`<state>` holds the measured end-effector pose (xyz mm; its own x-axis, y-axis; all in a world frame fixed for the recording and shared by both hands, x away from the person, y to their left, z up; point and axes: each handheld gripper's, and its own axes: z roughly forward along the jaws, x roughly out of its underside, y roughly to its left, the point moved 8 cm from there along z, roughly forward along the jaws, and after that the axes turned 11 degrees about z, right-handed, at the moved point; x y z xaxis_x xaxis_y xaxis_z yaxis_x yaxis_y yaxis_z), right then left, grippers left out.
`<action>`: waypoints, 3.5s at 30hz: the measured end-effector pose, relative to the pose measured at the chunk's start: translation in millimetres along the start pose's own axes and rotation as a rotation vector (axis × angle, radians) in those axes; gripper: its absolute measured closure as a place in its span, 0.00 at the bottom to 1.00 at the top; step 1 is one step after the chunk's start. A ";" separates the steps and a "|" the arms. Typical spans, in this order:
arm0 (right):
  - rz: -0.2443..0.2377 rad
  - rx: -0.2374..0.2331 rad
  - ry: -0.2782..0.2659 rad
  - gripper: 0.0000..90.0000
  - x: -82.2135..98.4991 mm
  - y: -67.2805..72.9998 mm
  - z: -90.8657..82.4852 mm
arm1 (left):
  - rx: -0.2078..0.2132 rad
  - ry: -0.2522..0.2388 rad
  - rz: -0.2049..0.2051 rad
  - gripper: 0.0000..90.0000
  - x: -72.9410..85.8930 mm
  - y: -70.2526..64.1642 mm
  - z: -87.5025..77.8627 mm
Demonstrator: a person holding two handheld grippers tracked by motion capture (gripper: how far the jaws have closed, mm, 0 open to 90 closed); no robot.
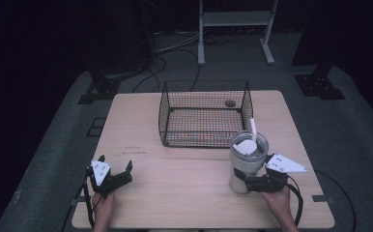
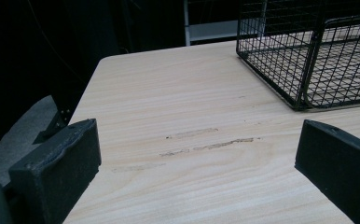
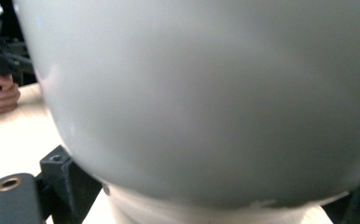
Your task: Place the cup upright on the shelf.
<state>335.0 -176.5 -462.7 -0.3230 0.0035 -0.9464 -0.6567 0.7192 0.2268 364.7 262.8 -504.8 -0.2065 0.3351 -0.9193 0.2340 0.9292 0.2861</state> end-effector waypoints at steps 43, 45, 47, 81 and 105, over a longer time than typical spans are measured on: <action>-0.058 -0.220 -0.079 0.09 -159.2 27.3 95.1 | 0.002 -0.007 -0.019 0.00 0.0 1.8 0.1; -0.051 -0.221 -0.074 0.10 -162.8 25.6 102.3 | 0.003 -0.008 -0.023 0.00 0.0 2.0 0.2; -0.048 -0.222 -0.070 0.09 -165.3 23.5 110.0 | 0.005 -0.007 -0.022 0.00 0.1 2.3 0.1; 0.004 -0.210 0.027 0.09 -166.1 -29.4 212.7 | 0.018 -0.020 -0.031 0.00 -0.2 2.6 -1.3; -0.004 -0.208 0.164 0.09 -127.0 -37.2 254.2 | 0.027 -0.024 -0.041 0.00 0.1 3.8 -2.1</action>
<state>573.7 -27.1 -409.4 -0.4148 -0.1241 -0.9014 -0.7791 0.5603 0.2814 363.6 266.7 -503.2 -0.1934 0.2930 -0.9364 0.2511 0.9374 0.2415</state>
